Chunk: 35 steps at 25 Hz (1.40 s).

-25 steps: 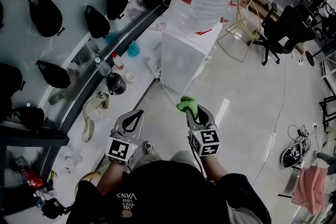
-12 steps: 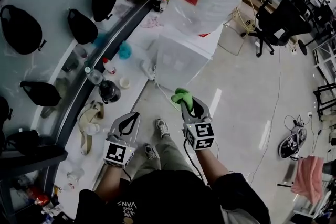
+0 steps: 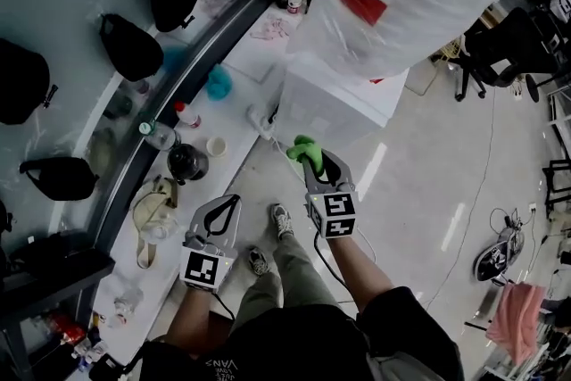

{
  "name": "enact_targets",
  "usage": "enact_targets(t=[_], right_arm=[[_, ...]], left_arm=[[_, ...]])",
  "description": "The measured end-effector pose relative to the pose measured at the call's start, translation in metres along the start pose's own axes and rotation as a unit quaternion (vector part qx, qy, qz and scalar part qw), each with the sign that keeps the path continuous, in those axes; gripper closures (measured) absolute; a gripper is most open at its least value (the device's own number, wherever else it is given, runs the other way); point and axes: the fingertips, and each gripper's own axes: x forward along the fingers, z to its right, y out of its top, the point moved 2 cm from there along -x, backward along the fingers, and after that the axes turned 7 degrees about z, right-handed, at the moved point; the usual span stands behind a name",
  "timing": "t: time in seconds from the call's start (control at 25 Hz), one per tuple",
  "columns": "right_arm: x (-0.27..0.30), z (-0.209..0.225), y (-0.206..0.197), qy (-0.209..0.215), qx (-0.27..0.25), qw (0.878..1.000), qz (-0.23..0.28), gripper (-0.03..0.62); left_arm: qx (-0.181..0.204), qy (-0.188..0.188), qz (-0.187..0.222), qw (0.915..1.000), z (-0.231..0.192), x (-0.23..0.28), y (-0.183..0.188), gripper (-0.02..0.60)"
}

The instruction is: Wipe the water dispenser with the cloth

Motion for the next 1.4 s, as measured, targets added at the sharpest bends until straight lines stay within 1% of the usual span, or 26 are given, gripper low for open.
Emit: enact_targets(t=[0.16, 0.36, 0.56, 0.72, 0.88, 1.04, 1.24, 1.4], right_arm=[[0.048, 0.004, -0.002, 0.013, -0.009, 1.0, 0.002, 0.48], [0.108, 0.017, 0.007, 0.003, -0.014, 1.0, 0.01, 0.48], [0.146, 0.023, 0.009, -0.007, -0.005, 1.0, 0.006, 0.48], [0.163, 0.027, 0.011, -0.017, -0.003, 1.0, 0.0, 0.48], [0.158, 0.033, 0.005, -0.025, -0.002, 1.0, -0.007, 0.479], [0.136, 0.049, -0.002, -0.045, 0.004, 0.999, -0.007, 0.479], [0.092, 0.084, -0.019, -0.089, 0.011, 0.996, -0.017, 0.479], [0.052, 0.116, -0.035, -0.128, 0.014, 0.991, -0.029, 0.479]], left_arm=[[0.0, 0.012, -0.007, 0.9999, -0.009, 0.017, -0.012, 0.58], [-0.016, 0.013, -0.014, 0.9997, -0.02, 0.04, -0.027, 0.58], [-0.025, 0.012, -0.026, 0.9993, -0.017, 0.048, -0.04, 0.58], [-0.033, 0.008, -0.034, 0.9988, -0.015, 0.052, -0.046, 0.58], [-0.031, -0.001, -0.038, 0.9988, -0.014, 0.053, -0.049, 0.58], [-0.024, -0.016, -0.043, 0.9987, -0.011, 0.052, -0.051, 0.58], [-0.019, -0.042, -0.049, 0.9977, 0.004, 0.058, -0.052, 0.58], [-0.013, -0.069, -0.045, 0.9965, 0.022, 0.065, -0.05, 0.58]])
